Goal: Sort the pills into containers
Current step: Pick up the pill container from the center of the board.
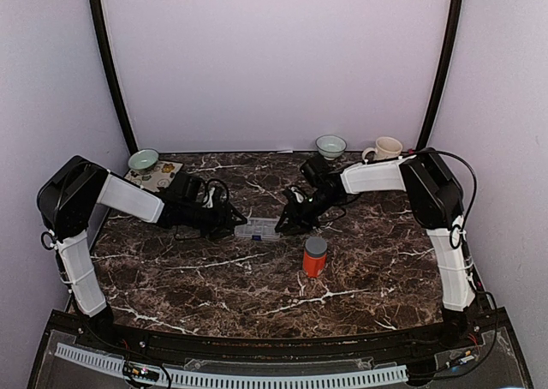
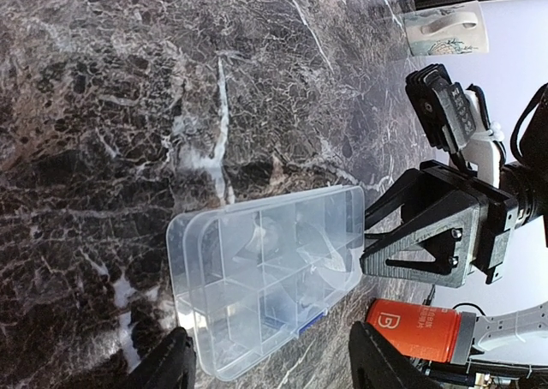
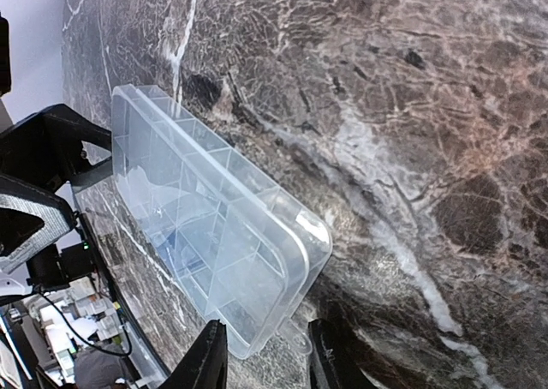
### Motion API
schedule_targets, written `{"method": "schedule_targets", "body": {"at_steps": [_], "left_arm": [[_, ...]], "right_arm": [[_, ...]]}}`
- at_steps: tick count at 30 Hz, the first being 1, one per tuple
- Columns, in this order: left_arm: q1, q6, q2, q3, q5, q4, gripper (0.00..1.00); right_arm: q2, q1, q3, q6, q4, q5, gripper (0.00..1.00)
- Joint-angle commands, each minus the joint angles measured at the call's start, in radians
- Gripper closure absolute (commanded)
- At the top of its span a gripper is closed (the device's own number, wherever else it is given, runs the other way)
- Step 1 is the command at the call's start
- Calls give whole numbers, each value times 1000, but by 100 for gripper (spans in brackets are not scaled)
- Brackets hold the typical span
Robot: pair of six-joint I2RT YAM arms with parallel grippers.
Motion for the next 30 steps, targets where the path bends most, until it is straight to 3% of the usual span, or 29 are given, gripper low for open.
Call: {"method": "schedule_targets", "body": {"at_steps": [1,10,22,30], "left_arm": [[3,4,-6,-17,15,14,36],[4,16,-9,-17,13,2,36],[3,12,6,-7,18,4,36],[4,15,1,-2,14,-5,35]], "right_arm": [[-22,-13,-50,56,93,-31,69],[-11,-24,-36,82,118,-37,70],[-33,-36,-89,96,164,-54,100],[-47,-47,-92,79,167,-68,100]]}}
